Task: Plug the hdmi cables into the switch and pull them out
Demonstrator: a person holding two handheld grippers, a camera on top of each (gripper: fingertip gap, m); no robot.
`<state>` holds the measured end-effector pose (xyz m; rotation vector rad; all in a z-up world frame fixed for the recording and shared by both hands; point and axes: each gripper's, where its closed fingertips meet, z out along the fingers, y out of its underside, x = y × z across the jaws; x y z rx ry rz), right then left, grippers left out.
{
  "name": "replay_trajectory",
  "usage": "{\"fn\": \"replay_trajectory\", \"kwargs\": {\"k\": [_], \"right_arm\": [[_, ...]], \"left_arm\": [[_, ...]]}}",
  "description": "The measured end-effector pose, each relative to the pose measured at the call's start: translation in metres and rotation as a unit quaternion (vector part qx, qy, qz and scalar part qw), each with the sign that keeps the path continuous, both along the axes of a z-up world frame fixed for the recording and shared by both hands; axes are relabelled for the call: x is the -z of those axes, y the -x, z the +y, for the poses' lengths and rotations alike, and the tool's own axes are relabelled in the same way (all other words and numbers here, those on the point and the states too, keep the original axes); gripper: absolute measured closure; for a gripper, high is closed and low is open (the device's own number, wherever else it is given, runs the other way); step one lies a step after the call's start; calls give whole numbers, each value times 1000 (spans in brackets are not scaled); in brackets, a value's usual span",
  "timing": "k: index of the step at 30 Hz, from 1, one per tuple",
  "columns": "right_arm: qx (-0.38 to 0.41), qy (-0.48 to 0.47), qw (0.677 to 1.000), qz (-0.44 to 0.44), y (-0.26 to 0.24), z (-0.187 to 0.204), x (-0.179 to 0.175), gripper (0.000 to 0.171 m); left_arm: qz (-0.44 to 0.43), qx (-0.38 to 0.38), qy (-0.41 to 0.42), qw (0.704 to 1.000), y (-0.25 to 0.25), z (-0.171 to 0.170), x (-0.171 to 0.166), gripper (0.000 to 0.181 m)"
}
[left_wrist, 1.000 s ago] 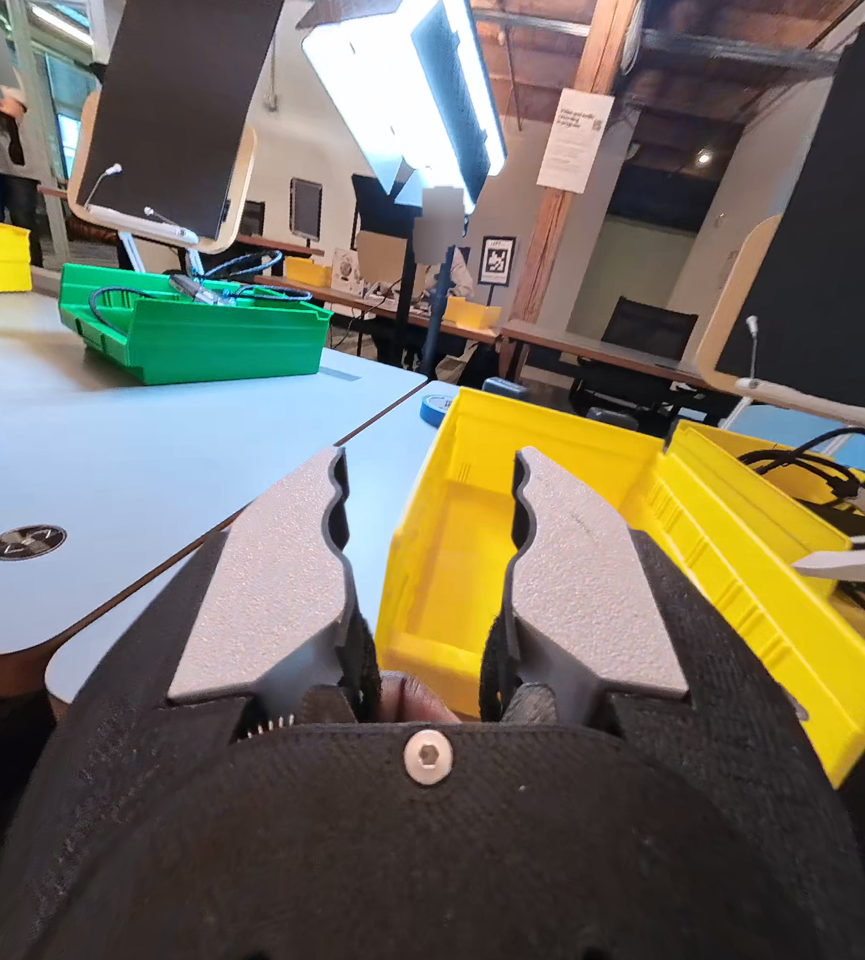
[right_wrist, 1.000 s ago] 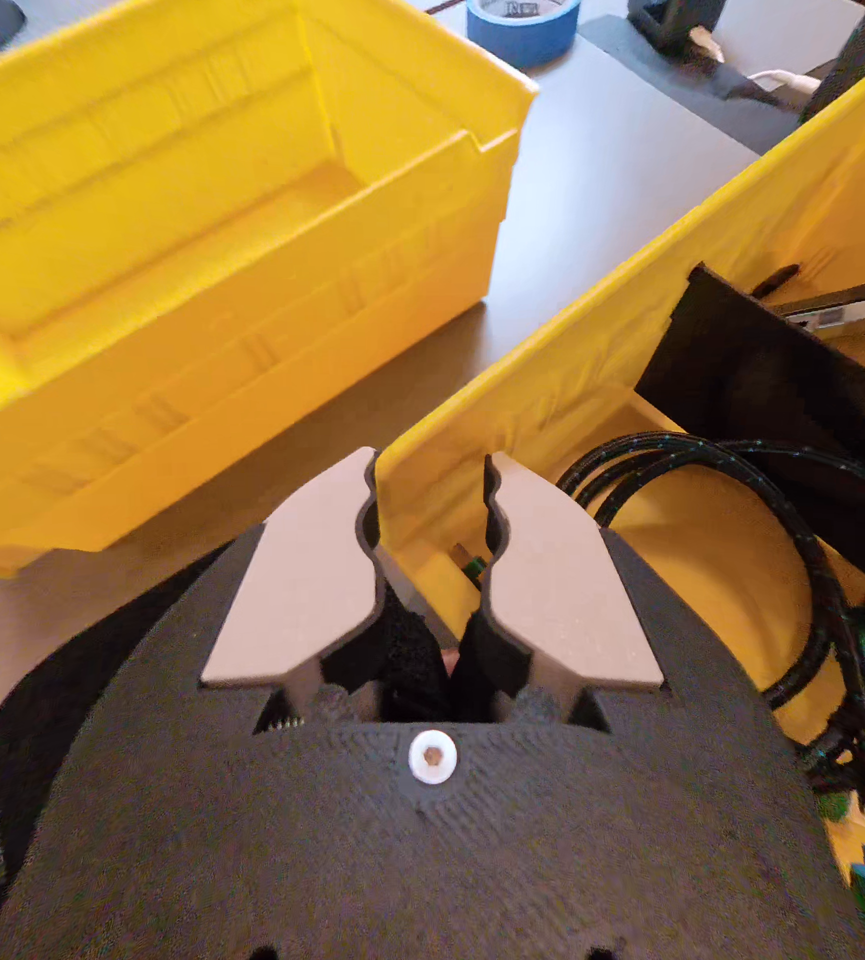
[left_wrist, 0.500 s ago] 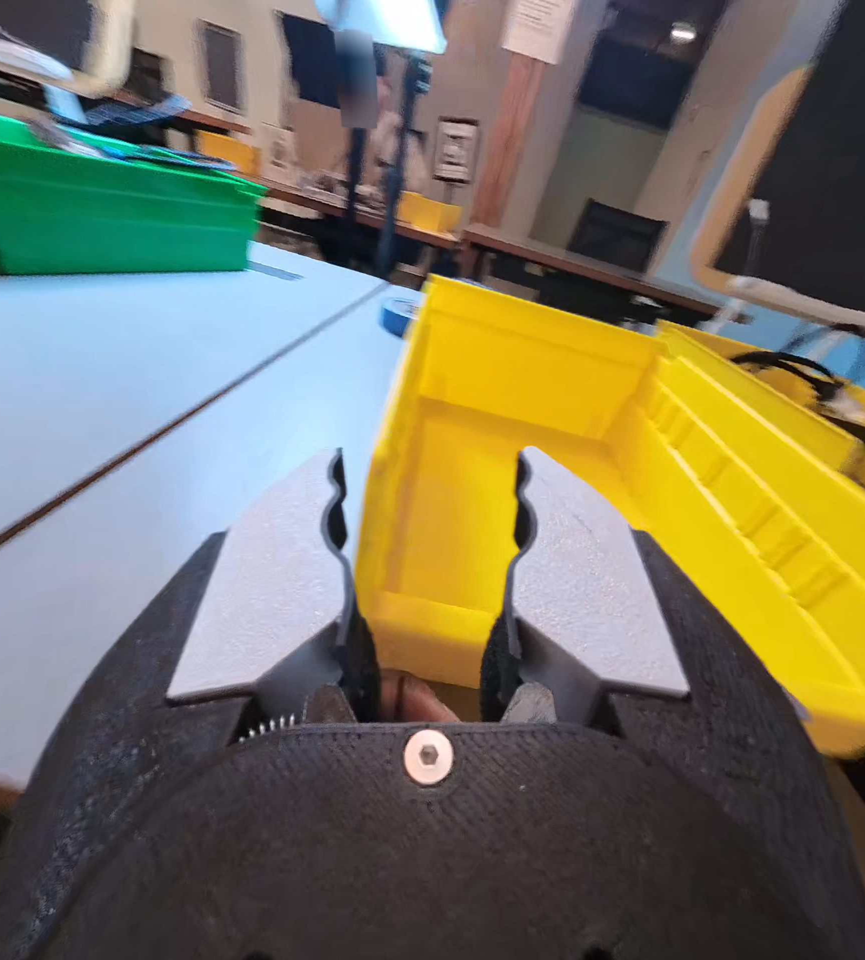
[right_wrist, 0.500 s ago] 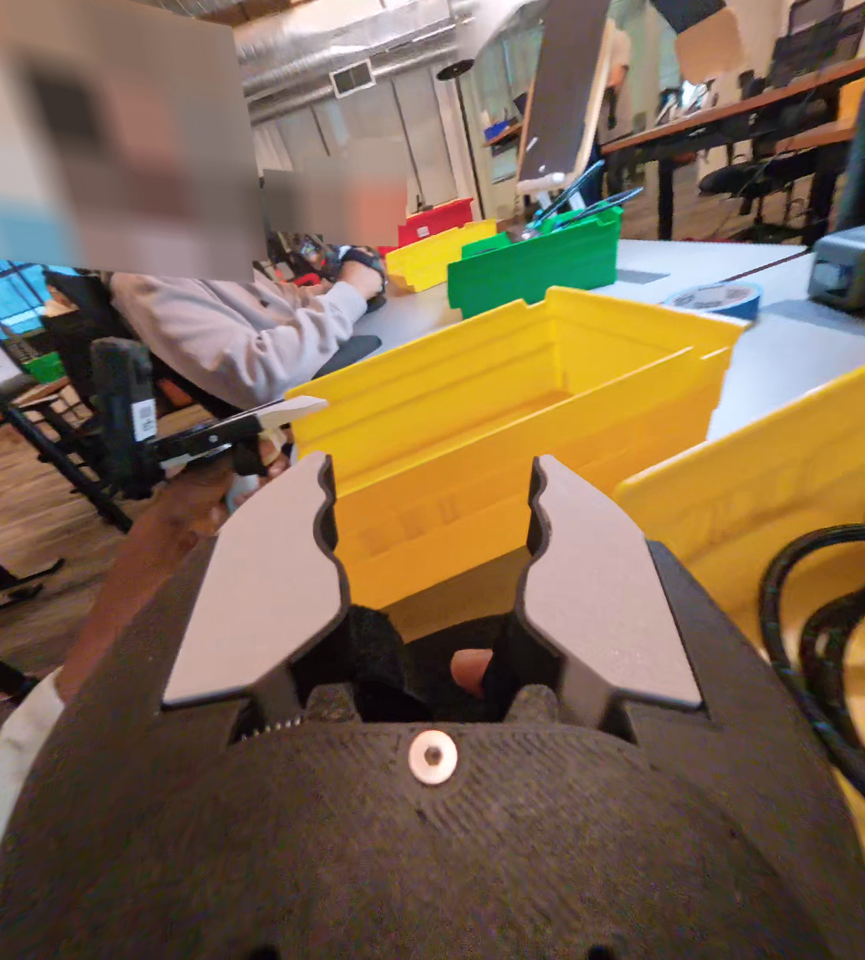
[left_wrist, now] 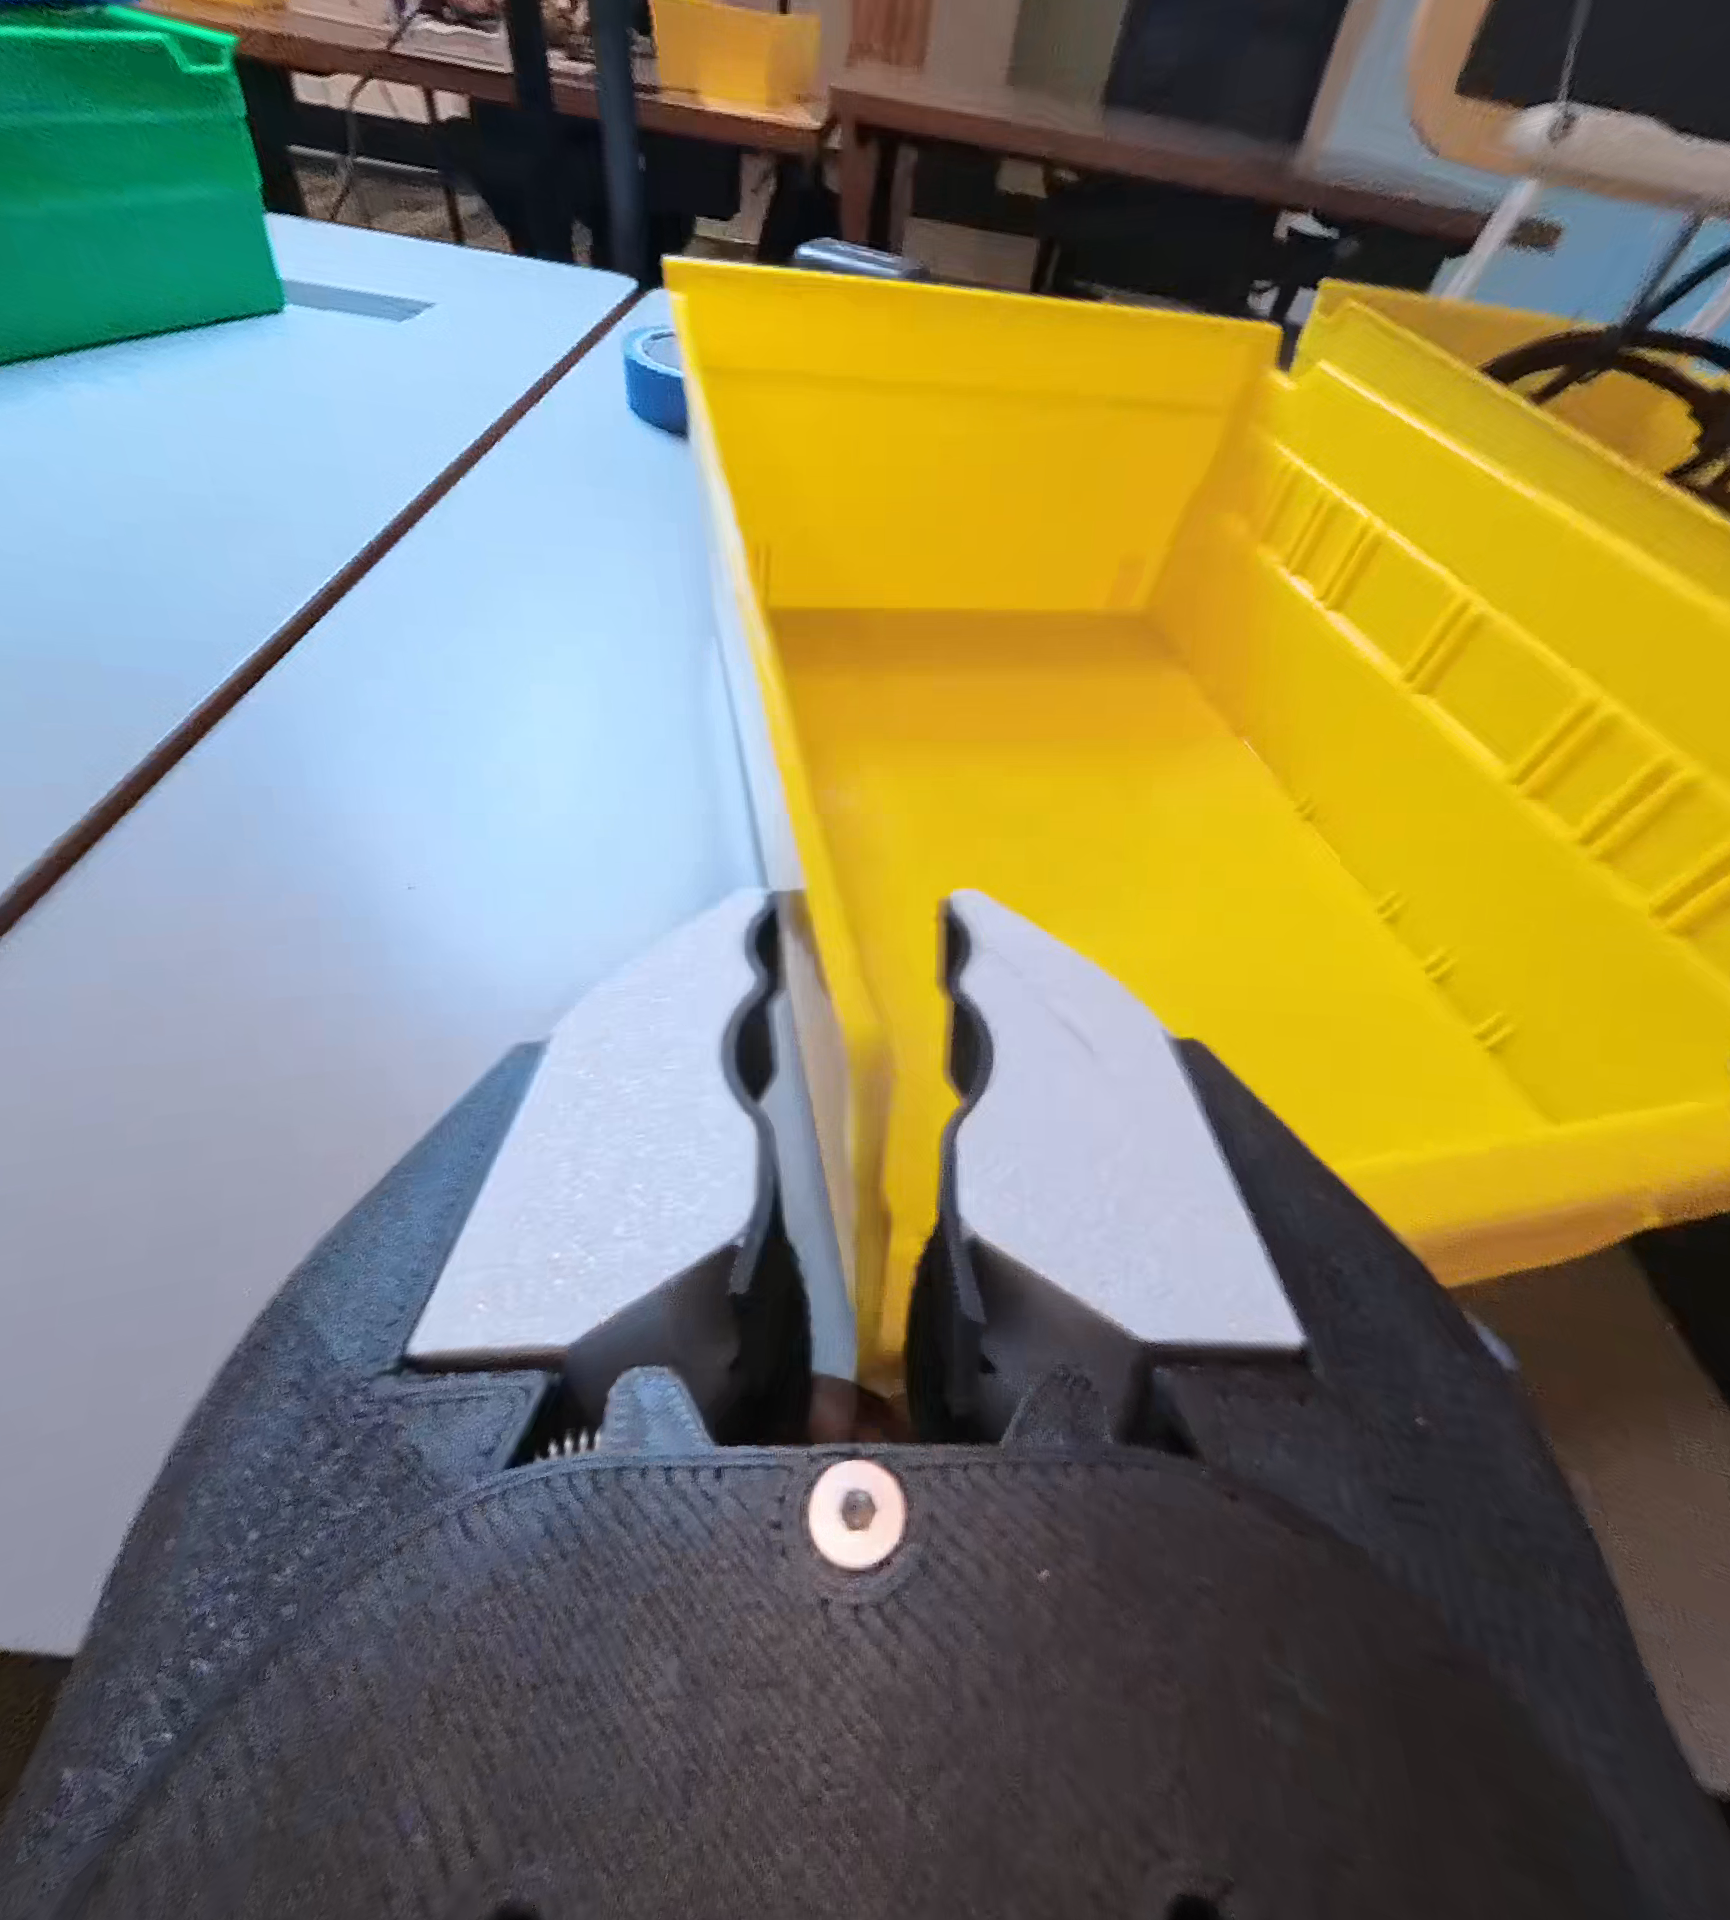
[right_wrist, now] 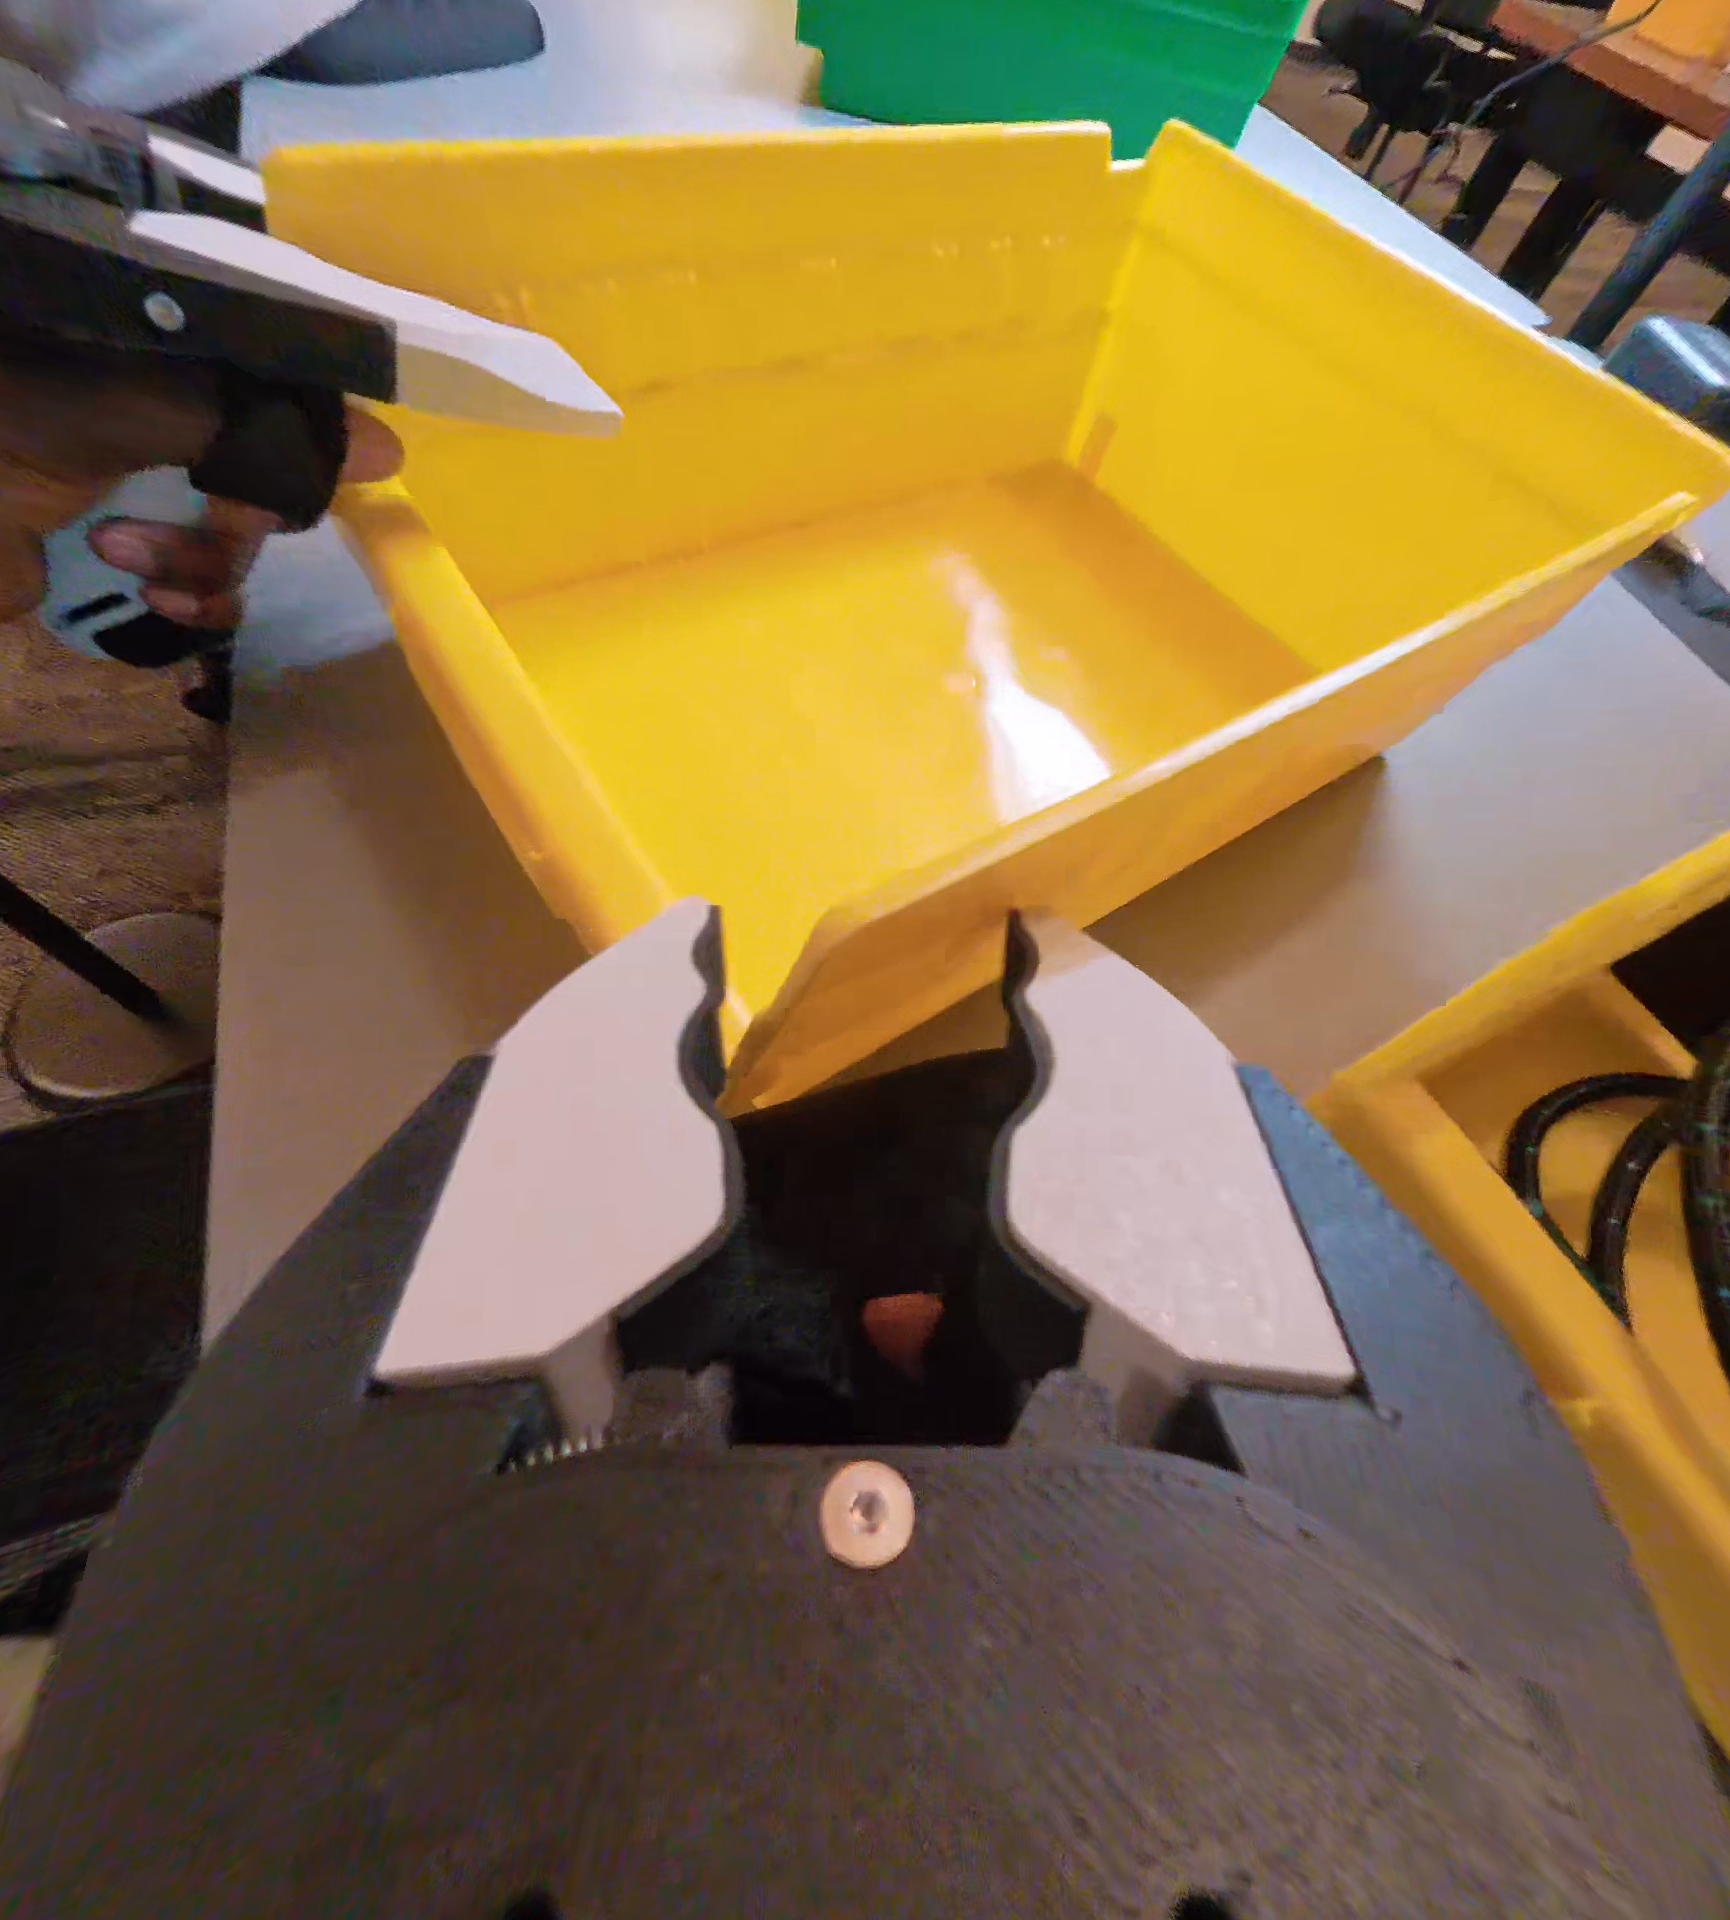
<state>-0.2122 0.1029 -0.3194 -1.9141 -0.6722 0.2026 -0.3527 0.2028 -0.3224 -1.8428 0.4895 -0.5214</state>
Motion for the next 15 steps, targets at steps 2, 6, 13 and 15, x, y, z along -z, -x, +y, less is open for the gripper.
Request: {"fn": "replay_trajectory", "kwargs": {"k": [2, 6, 13, 15], "right_arm": [[10, -15, 999, -32, -6, 6, -1, 130], [32, -74, 994, -71, -16, 8, -13, 141], [81, -267, 956, -93, -53, -22, -110, 148], [111, -304, 940, -110, -78, -43, -134, 150]], "left_arm": [[56, -33, -29, 997, 7, 3, -3, 170], [90, -63, -79, 991, 7, -5, -31, 176], [-75, -65, -247, 964, -26, -50, -134, 171], [-106, -51, -280, 953, -54, -65, -152, 172]]}}
